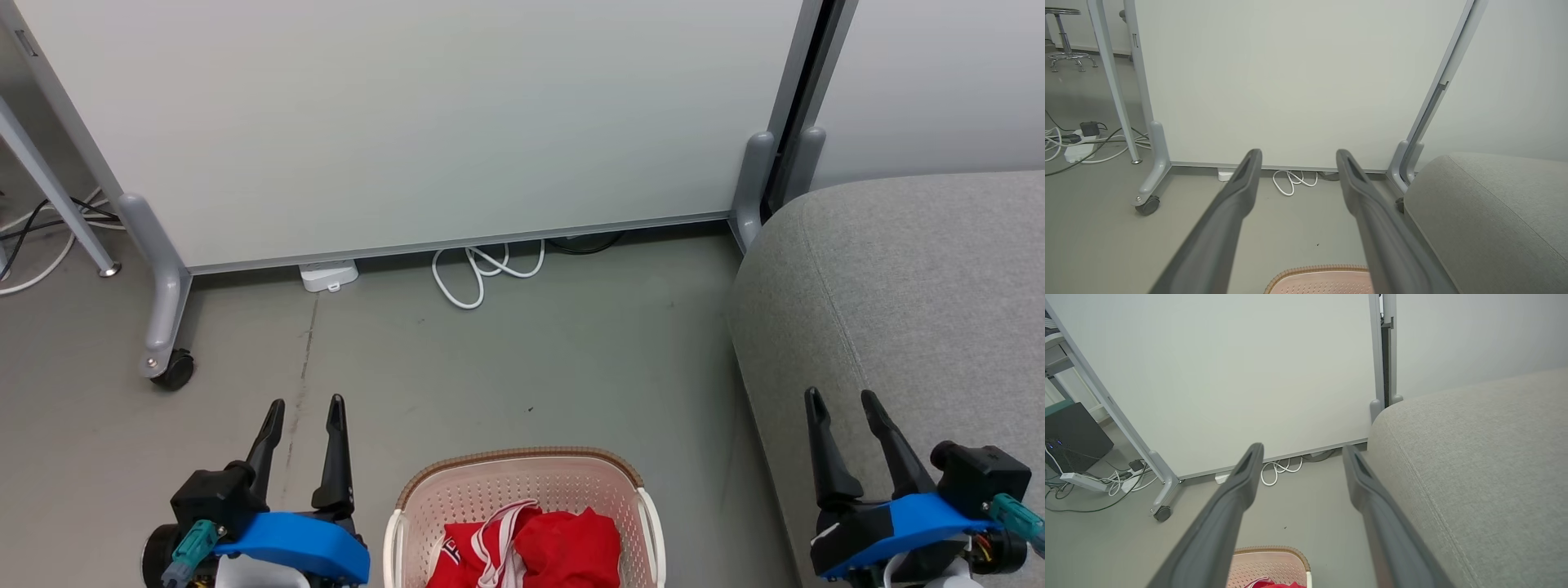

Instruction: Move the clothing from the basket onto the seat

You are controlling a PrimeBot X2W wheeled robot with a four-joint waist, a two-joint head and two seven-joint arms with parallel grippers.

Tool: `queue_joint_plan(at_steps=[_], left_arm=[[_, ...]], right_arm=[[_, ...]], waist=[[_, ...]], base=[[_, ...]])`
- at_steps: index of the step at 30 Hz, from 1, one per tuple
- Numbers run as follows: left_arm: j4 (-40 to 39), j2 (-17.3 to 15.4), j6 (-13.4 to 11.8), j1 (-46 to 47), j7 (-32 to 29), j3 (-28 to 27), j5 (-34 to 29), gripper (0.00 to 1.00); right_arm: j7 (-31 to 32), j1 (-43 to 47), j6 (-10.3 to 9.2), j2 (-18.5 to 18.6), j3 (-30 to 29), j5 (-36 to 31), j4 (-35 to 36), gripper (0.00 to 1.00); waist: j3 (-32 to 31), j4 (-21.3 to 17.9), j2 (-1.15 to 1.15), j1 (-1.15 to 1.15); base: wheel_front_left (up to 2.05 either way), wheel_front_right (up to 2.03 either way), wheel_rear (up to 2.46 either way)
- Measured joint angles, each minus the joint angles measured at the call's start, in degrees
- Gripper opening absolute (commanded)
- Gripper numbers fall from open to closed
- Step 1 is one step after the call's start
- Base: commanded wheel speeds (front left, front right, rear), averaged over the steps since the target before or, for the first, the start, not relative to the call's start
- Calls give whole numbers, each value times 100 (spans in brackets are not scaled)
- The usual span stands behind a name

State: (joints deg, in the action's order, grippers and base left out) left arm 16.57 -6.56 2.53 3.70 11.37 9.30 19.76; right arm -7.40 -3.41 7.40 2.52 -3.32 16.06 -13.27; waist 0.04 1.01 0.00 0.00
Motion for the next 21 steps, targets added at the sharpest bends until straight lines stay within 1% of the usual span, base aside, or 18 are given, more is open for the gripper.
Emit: queue_joint_plan(at_steps=[8, 21], left_arm=[[81, 46, 12, 23, 94, -31, -287, 100], [270, 170, 29, 53, 238, -168, -588, 100]], right_arm=[[-60, -31, 1, 8, -33, -387, -71, 100], [-122, -34, 1, 12, 49, -978, -83, 100]], waist=[[-9, 8, 0, 0], [-18, 7, 0, -1]], base=[[0, 0, 0], [0, 0, 0]])
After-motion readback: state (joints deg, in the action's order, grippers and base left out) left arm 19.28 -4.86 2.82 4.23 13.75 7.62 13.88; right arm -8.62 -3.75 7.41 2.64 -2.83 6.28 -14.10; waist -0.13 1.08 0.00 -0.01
